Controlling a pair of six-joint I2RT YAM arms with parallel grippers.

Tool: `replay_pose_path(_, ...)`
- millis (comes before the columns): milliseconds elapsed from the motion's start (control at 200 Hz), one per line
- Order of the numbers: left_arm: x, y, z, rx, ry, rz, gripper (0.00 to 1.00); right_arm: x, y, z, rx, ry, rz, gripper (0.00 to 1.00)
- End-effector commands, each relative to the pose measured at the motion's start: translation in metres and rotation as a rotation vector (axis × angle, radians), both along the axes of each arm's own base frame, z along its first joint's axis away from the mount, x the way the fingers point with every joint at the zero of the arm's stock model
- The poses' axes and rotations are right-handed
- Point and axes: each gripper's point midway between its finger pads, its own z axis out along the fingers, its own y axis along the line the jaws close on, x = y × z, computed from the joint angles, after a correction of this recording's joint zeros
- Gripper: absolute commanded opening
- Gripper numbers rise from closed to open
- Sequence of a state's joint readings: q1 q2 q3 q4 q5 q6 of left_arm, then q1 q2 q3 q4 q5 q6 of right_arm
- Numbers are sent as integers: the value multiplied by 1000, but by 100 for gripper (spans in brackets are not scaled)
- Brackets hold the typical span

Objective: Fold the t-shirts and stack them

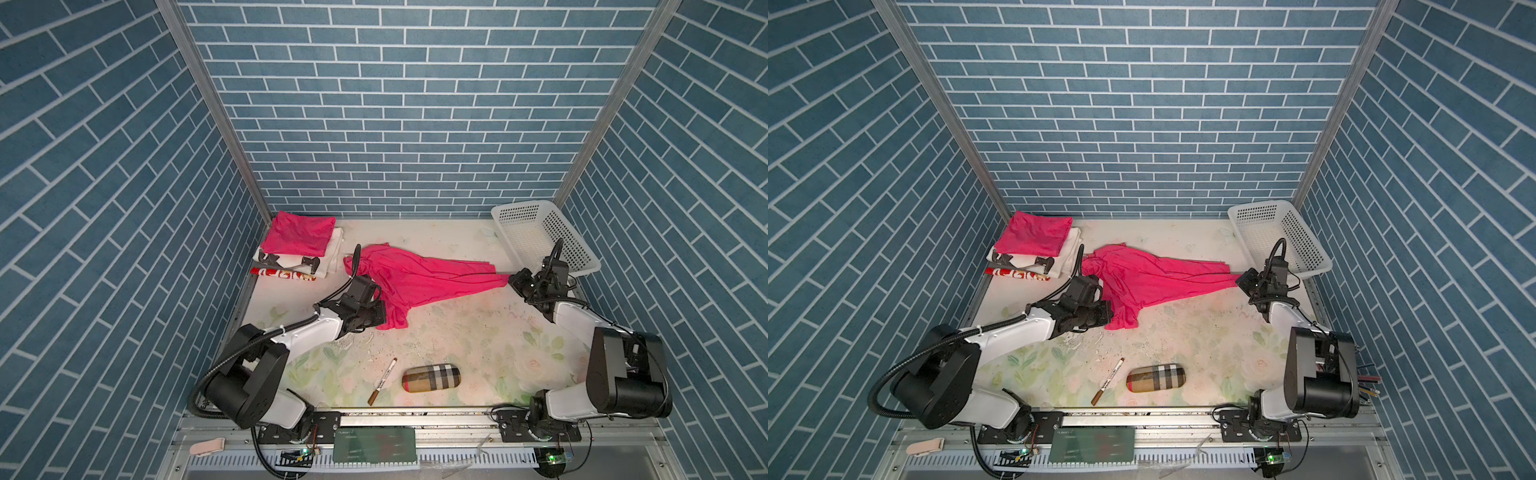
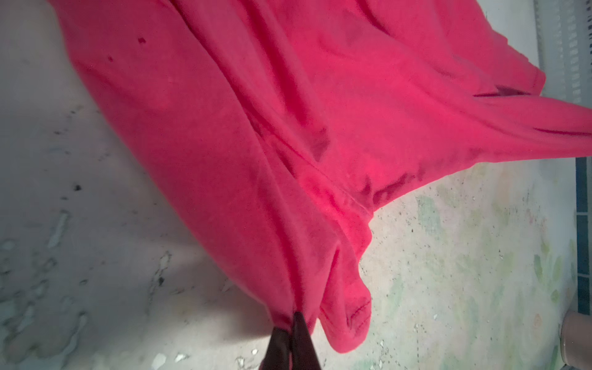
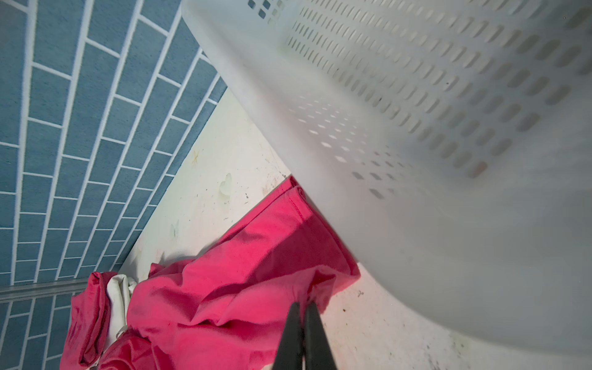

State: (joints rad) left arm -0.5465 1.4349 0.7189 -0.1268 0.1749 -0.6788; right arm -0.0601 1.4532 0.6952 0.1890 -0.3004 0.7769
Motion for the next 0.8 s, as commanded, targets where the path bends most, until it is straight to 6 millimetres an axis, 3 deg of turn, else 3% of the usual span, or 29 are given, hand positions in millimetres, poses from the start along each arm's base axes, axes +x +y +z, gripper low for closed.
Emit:
replay_pose_path(0,-7,23,5,74,31,52,31,5,2,2,-5,-11,29,0)
replay_pose_path(40,-3,28,15,86,3,69,52,5,2,2,-4,-11,29,0)
replay_pose_path(80,1,36,22,101,-19,91,83,5,2,2,-4,-13,30,0)
replay_pose_path(100,4,39,25,104,-29,101,88,5,2,3,-3,-15,31,0)
replay_pose_path(275,24,47,23,73,-38,118,88,3,4,2,9,-17,34,0)
replay_pose_path(520,52,40,-7,59,-18,128,87,-1,6,4,16,-21,40,0)
replay_pose_path(715,72,62,-28,157,-24,178,79,-4,7,4,21,-25,46,0)
replay_pose_path(795,80,54,-29,114,-52,150,75,-4,8,2,27,-23,46,0)
